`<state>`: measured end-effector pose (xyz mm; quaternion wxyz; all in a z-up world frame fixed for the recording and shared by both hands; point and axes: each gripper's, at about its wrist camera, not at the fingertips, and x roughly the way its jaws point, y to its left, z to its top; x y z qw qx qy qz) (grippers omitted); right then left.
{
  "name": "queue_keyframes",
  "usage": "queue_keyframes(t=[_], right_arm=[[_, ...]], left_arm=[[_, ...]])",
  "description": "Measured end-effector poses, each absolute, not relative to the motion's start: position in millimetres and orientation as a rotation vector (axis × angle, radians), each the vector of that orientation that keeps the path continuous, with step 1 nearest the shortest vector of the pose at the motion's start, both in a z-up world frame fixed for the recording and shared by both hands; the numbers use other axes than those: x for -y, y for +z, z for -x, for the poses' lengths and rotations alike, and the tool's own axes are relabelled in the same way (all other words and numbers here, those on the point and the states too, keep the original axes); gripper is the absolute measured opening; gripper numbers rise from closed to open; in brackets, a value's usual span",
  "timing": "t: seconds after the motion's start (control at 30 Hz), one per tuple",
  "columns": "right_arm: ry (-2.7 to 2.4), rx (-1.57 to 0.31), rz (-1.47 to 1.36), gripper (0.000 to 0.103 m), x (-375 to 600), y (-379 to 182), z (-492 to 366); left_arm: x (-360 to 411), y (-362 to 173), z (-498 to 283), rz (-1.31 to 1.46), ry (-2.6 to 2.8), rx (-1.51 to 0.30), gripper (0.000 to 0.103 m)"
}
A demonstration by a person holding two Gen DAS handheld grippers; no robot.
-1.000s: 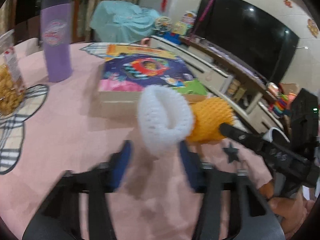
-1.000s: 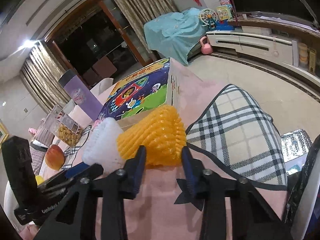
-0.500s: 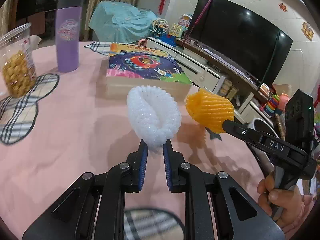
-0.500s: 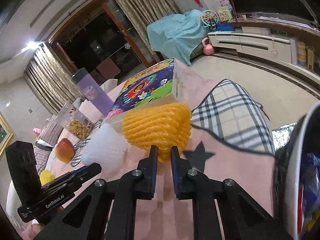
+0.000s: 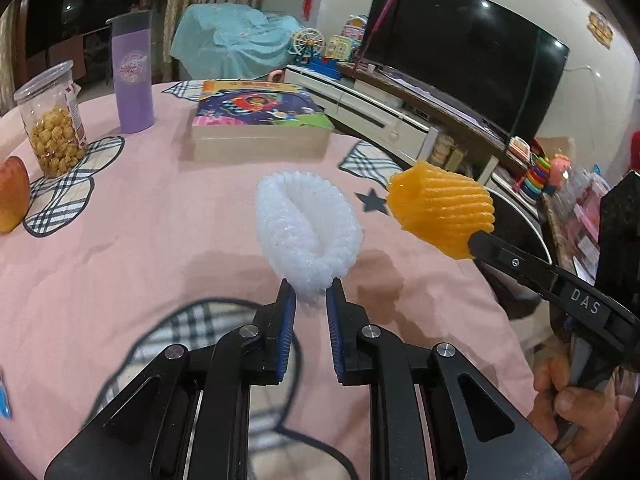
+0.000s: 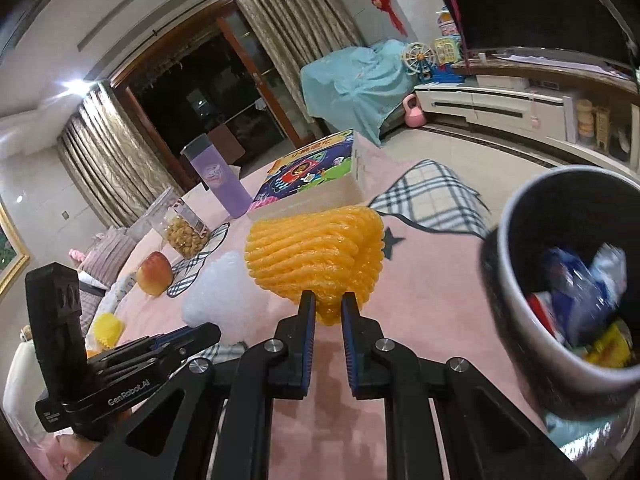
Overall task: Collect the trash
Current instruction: 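Carry the white and yellow foam nets over the black bin with both tools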
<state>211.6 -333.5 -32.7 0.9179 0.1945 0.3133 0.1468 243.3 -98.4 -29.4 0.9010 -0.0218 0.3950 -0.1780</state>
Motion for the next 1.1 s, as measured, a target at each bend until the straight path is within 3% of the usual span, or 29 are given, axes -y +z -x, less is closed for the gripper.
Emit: queue_keyframes(t=[0.53, 1.1], right_arm=[[0.242, -0.560, -0.415, 0.013, 373.8, -16.4, -126.6], [0.151, -0.522, -0.448, 0.013, 416.0, -19.3, -90.7]], left_arm=[[150.7, -14.6, -192.2, -0.036, -0.438, -0.780, 0.015], [197.8, -12.1, -171.7, -0.075, -0.523, -0.763, 0.015]])
